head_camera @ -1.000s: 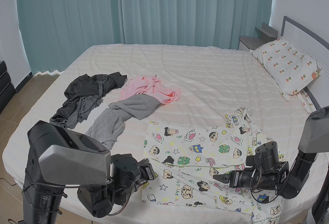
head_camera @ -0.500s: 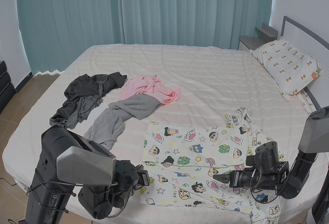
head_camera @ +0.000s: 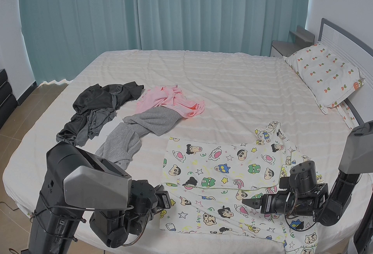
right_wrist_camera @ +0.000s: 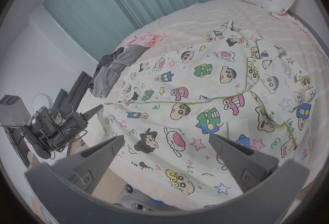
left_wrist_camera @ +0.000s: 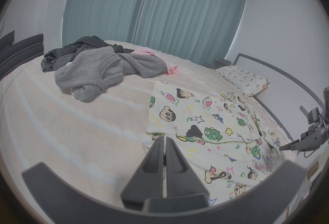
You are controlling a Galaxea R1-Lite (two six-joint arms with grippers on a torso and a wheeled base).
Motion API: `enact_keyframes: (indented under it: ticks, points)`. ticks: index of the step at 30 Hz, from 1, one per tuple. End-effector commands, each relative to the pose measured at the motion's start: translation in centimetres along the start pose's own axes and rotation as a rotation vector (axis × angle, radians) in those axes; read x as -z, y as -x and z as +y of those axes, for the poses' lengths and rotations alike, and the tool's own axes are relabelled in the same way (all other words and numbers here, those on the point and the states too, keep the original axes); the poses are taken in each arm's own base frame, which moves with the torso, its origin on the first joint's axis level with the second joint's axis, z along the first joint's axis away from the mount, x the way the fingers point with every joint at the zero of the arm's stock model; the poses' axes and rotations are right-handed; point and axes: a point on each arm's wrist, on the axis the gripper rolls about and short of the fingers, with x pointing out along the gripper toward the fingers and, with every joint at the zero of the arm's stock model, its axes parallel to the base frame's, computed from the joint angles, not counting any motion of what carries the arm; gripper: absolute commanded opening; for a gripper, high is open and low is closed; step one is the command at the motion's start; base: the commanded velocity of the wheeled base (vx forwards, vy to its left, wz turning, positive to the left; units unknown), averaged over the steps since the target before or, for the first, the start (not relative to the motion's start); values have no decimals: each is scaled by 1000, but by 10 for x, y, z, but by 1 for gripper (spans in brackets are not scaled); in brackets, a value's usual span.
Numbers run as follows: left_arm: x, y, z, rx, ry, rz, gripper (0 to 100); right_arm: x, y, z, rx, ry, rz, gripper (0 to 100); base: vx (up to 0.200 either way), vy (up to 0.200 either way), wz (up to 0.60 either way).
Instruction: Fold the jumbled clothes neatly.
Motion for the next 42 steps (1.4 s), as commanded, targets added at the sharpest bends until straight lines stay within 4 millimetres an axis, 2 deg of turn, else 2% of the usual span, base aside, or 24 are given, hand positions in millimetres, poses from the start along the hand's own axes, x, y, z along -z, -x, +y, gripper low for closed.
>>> enact_keyframes:
  ticks: [1, 2, 7, 12, 18, 21, 22, 23, 25, 29, 36, 42]
  points:
    - [0, 0, 0, 4, 6, -10, 0, 0, 0, 0, -1, 1, 0, 100, 0, 0, 0]
    - [0, -1, 0, 4, 3, -12, 100, 0, 0, 0, 0, 1, 2, 100, 0, 0, 0]
    - [3, 2, 3, -8, -14, 5, 100, -1, 2, -1, -7, 1, -10, 100, 0, 0, 0]
    - [-2, 16, 21, -62, -87, 39, 100, -11, 5, -9, 3, 20, -38, 100, 0, 0, 0]
    - [-18, 25, 30, -82, -33, 13, 100, -28, 7, -32, 68, 29, -81, 100, 0, 0, 0]
    - [-32, 41, 27, -1, 127, 17, 100, -33, 24, -54, 97, -3, -100, 100, 0, 0, 0]
    - [-32, 41, 27, -1, 127, 17, 100, -33, 24, -54, 97, -3, -100, 100, 0, 0, 0]
    - [-32, 60, 28, 76, 175, 95, 100, -31, 37, -69, 108, -21, -97, 100, 0, 0, 0]
    - [-29, 72, 28, 110, 191, 143, 100, -24, 45, -79, 120, -37, -78, 100, 0, 0, 0]
    - [-18, 90, 19, 148, 235, 224, 100, -14, 60, -97, 154, -45, -72, 100, 0, 0, 0]
    - [-12, 94, 14, 156, 301, 257, 100, -10, 75, -116, 121, -108, -89, 100, 0, 0, 0]
    - [-7, 92, 12, 156, 324, 280, 100, -3, 76, -120, 131, -79, -57, 100, -200, 0, 0]
